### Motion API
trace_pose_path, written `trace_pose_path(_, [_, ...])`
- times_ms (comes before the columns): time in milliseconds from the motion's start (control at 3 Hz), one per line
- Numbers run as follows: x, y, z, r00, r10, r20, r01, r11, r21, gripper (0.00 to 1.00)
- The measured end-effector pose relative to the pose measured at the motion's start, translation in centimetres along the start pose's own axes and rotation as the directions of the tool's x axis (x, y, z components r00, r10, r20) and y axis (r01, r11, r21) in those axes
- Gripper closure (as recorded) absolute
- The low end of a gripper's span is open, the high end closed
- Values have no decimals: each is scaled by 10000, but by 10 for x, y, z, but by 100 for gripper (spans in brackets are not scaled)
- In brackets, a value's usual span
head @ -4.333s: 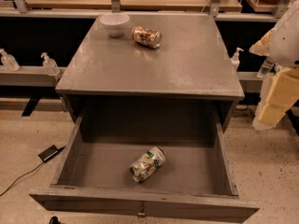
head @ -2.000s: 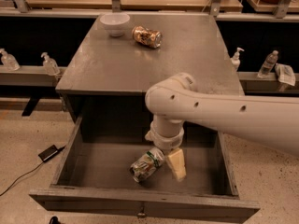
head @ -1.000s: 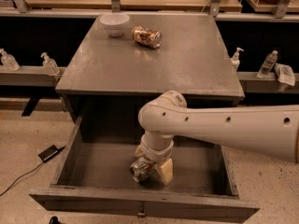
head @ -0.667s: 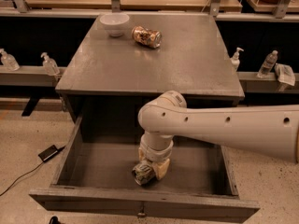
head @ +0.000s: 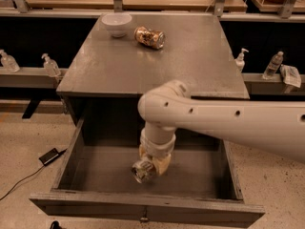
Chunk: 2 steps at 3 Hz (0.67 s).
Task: Pick 7up can from top drawer and place on counter
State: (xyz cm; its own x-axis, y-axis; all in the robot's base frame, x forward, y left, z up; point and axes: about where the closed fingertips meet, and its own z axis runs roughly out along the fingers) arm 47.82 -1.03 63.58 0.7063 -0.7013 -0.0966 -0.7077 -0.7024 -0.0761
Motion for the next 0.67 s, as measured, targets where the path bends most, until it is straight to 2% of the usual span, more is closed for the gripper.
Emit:
trace_pose_path(333, [-8,-16,-79,9990,-113,-438,134,9988,473,100])
trace_pose_path(667, [-27,-47,-165,9930,-1100,-437,1140,9880,1040,100])
